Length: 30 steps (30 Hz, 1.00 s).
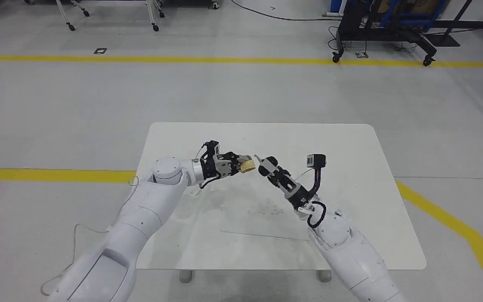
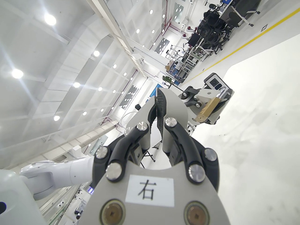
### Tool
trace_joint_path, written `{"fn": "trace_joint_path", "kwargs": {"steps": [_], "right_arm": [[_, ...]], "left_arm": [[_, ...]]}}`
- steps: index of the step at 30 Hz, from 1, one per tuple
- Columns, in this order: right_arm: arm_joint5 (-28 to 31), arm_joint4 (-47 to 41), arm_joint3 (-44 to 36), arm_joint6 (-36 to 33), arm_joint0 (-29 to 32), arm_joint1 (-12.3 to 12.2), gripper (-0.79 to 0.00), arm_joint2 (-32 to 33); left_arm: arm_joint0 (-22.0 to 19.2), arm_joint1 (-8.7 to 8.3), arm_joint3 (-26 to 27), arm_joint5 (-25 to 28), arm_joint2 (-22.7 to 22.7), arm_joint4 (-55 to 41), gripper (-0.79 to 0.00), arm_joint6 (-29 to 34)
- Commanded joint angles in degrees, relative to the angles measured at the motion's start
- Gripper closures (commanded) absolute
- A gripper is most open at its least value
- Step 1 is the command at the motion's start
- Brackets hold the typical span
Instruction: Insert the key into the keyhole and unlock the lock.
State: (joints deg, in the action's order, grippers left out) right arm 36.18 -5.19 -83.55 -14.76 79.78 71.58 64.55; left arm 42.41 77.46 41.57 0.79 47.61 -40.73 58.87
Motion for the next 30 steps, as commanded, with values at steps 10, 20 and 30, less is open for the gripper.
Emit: {"fn": "trace_joint_path", "kwargs": {"steps": [10, 20, 30], "right_arm": [[-6.8, -9.0, -0.6, -0.8, 2.6, 0.1, 0.0, 0.0], [-19.8, -12.1, -6.8, 1.5, 9.5, -0.1, 0.0, 0.3], [-29.2, -14.6, -12.1, 4.0, 12.2, 0.2, 0.0, -0.3]], "left_arm": [[2.4, 0.33, 3.1, -3.8, -0.9, 2.7, 0.0, -7.2], [3.0, 0.97, 4.7, -7.5, -0.9, 3.5, 0.0, -11.2], [3.9, 1.11, 5.4, -7.8, 0.4, 4.2, 0.0, -13.8]]}}
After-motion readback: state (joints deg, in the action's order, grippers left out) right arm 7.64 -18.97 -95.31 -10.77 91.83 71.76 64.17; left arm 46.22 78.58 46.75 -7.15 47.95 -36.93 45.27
